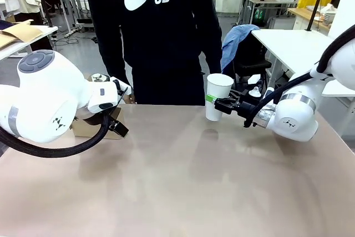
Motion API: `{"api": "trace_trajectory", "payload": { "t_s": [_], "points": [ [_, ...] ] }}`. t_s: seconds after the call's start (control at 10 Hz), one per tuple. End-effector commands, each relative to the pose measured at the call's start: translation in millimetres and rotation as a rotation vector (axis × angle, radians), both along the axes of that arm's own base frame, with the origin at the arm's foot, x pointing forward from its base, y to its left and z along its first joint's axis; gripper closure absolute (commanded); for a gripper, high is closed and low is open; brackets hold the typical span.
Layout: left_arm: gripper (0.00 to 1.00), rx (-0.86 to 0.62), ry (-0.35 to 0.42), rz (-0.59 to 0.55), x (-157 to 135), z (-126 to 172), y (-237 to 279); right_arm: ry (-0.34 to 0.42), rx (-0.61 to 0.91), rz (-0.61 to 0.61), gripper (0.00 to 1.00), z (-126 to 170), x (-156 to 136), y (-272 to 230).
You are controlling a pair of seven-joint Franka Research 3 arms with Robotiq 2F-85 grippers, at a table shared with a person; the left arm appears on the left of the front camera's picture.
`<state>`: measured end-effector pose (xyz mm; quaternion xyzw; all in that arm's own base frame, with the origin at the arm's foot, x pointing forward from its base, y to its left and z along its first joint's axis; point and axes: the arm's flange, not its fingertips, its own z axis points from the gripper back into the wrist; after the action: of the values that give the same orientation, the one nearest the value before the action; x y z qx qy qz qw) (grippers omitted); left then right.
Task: Pour a drink into a cup and package it in a carrier.
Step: When a person places the Paper Cup Lid on the 600 ml Paper Cup , lift the 600 ml Paper Cup.
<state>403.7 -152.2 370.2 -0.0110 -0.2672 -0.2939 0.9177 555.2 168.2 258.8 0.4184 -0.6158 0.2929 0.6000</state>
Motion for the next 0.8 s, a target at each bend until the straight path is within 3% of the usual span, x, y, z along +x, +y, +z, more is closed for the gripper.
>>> {"api": "trace_trajectory", "payload": {
  "t_s": [0.0,0.7],
  "points": [
    [0.00,-0.002,0.000,0.000,-0.1,0.2,0.3,-0.004,-0.002,-0.002,0.19,3.6,0.6,1.0],
    [0.00,-0.002,0.000,0.000,-0.1,0.2,0.3,-0.004,-0.002,-0.002,0.19,3.6,0.6,1.0]
  ]
}}
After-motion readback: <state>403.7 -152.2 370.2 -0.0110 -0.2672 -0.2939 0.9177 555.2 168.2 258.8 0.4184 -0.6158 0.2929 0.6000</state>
